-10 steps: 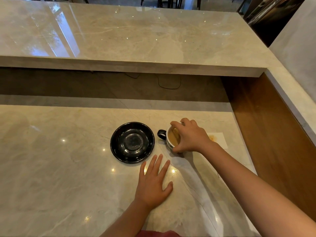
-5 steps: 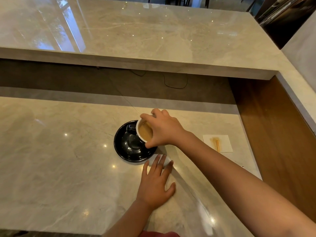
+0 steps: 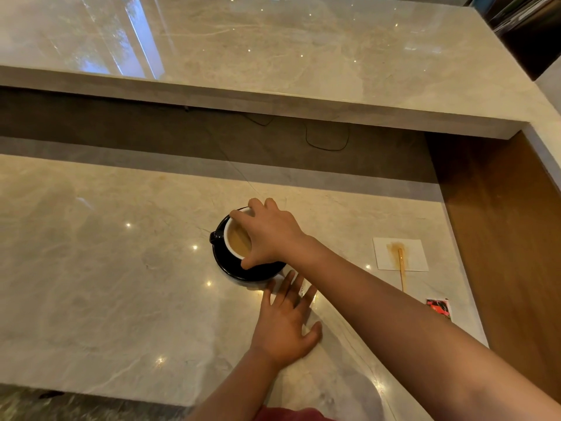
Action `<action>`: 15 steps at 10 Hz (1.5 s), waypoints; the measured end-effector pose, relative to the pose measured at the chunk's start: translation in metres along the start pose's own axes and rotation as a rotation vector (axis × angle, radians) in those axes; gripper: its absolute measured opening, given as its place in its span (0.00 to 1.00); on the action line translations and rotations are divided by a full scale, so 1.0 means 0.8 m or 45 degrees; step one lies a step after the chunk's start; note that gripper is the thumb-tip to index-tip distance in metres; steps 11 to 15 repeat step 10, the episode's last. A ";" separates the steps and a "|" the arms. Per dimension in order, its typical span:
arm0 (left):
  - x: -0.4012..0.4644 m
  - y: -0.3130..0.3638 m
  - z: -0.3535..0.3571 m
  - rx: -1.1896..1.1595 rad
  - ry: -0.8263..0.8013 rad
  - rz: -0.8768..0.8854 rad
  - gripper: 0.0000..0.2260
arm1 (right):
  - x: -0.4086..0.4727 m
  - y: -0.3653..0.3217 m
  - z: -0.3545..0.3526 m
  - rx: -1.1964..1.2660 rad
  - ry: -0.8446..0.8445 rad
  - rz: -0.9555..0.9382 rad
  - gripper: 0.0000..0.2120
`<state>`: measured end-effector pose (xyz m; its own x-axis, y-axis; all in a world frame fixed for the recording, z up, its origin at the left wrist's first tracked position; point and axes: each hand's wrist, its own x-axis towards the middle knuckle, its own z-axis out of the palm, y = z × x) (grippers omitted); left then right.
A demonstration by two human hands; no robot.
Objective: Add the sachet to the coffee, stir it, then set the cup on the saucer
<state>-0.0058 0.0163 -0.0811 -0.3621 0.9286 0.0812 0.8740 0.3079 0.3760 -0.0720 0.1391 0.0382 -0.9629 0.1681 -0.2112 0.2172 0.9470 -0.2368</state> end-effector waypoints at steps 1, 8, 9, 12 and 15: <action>0.001 0.000 -0.001 0.005 0.011 0.000 0.26 | 0.003 0.000 -0.001 -0.008 -0.011 0.001 0.41; 0.001 0.002 -0.001 0.006 -0.029 -0.023 0.27 | -0.003 0.010 0.001 0.017 -0.044 0.009 0.45; 0.002 0.004 -0.004 -0.008 -0.013 -0.017 0.27 | -0.004 0.006 -0.005 -0.006 -0.072 0.011 0.46; 0.001 0.003 -0.002 -0.016 -0.012 -0.022 0.27 | -0.004 0.005 -0.011 -0.018 -0.090 0.016 0.46; 0.001 0.003 -0.002 -0.016 -0.012 -0.022 0.27 | -0.004 0.005 -0.011 -0.018 -0.090 0.016 0.46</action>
